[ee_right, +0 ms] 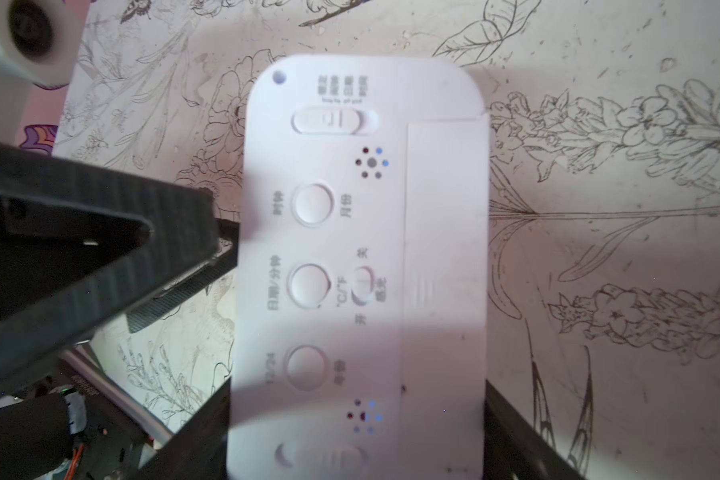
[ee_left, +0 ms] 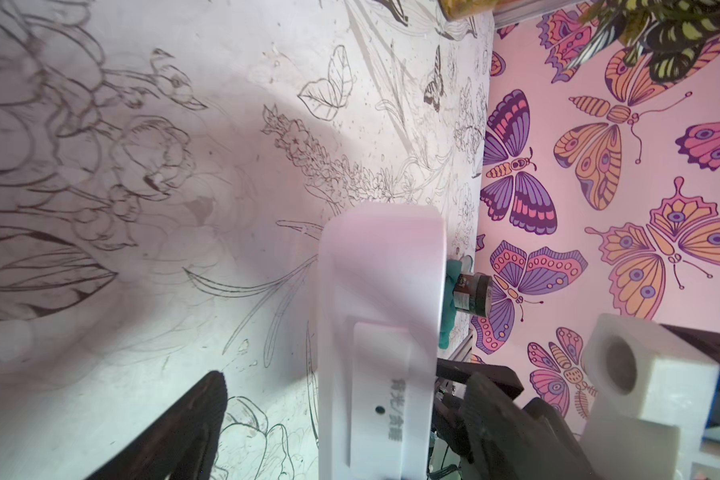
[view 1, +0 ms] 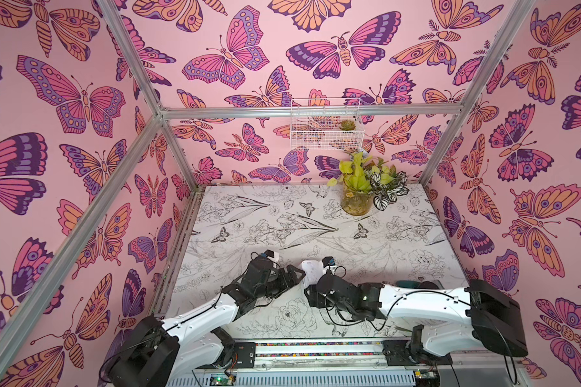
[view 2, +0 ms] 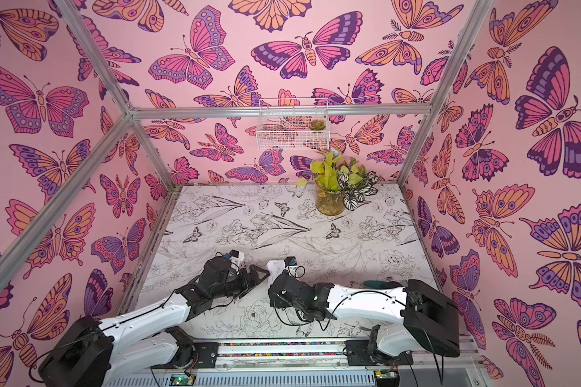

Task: Insert the battery into the alarm
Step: Adjust the alarm at the center of the board.

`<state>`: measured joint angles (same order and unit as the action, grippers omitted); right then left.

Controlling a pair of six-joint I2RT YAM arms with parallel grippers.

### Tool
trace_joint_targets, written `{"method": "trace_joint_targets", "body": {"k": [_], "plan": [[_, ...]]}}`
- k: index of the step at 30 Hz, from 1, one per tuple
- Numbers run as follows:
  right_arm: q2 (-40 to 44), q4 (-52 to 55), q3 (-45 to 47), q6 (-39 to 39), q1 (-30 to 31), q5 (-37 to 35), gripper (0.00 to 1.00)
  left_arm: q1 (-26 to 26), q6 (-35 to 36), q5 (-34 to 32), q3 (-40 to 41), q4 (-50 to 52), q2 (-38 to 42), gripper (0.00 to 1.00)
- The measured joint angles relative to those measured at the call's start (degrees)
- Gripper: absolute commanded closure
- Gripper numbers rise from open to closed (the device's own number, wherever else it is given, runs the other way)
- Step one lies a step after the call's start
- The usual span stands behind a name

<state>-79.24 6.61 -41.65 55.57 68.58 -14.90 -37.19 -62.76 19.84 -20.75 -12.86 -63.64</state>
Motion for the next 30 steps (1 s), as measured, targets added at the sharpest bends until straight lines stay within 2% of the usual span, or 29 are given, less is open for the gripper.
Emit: {"method": "trace_joint_targets", "body": {"k": [3,13,14,16,18,20,23,26,30], "plan": [[1.0,-1.4,0.5,-0.4,0.0,0.8,0.39,-1.0,-0.3,0.2,-0.6,-1.7,-1.5,0.17],[2.4,-4.3,1.9,-1.4,0.0,4.1,0.37,-1.9,-0.8,0.9,-1.9,-4.4,-4.7,0.51],[2.4,-4.4,2.0,-1.4,-0.1,4.2,0.35,-1.9,-0.9,1.1,-2.0,-4.7,-4.7,0.54],[2.8,-4.5,2.1,-1.4,-0.3,4.3,0.21,-1.9,-0.9,1.1,-2.2,-4.8,-4.7,0.61],[3.3,-4.4,2.2,-1.5,-0.3,4.2,0.11,-1.9,-0.5,0.9,-3.1,-3.4,-4.5,0.66],[4.6,-3.8,2.2,-1.9,-0.3,3.6,0.07,-2.2,1.2,-0.9,-5.2,1.7,-4.1,0.69],[9.0,-1.8,2.4,-2.5,-0.3,1.6,0.06,-2.2,6.0,-5.9,-10.7,13.7,-3.6,0.79],[15.8,1.3,3.4,-3.3,-0.3,-1.6,0.07,-2.2,11.4,-12.6,-17.6,26.2,-3.7,0.95],[26.6,7.9,6.0,-3.3,-0.3,-9.3,0.09,-3.0,17.8,-24.6,-29.7,42.8,-8.6,1.00]]}}
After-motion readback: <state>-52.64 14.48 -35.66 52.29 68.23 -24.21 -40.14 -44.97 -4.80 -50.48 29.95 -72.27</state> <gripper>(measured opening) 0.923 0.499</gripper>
